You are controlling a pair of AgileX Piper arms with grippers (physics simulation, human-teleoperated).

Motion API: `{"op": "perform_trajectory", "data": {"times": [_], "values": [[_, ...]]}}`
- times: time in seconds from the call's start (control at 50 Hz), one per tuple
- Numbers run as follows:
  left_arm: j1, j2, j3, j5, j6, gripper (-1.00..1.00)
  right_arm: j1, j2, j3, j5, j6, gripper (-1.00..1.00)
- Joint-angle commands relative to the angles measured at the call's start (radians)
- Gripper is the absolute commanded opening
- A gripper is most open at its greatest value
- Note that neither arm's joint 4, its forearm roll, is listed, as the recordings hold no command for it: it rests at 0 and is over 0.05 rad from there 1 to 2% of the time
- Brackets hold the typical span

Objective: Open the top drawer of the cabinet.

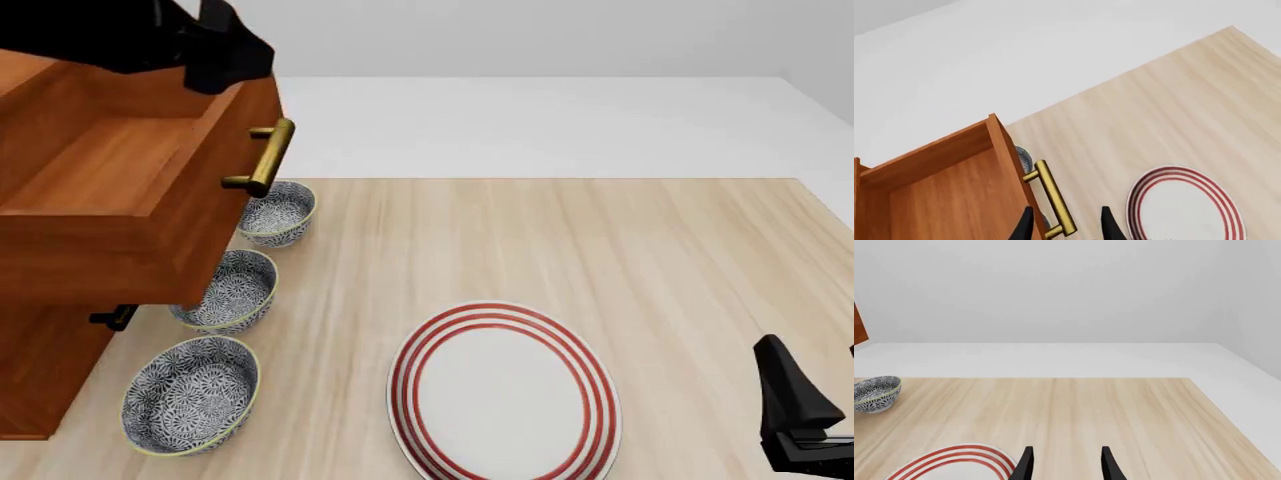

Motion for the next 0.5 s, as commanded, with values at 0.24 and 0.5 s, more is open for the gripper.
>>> {"op": "perform_trajectory", "data": {"times": [0.24, 0.5], "values": [[-0.069, -0.098, 0.049, -0.001, 0.016, 1.00, 0.000, 0.000, 0.000, 0.000, 0.000, 1.00], [-0.120, -0.170, 0.076, -0.006, 0.019, 1.00, 0.000, 0.000, 0.000, 0.000, 0.000, 1.00]]}}
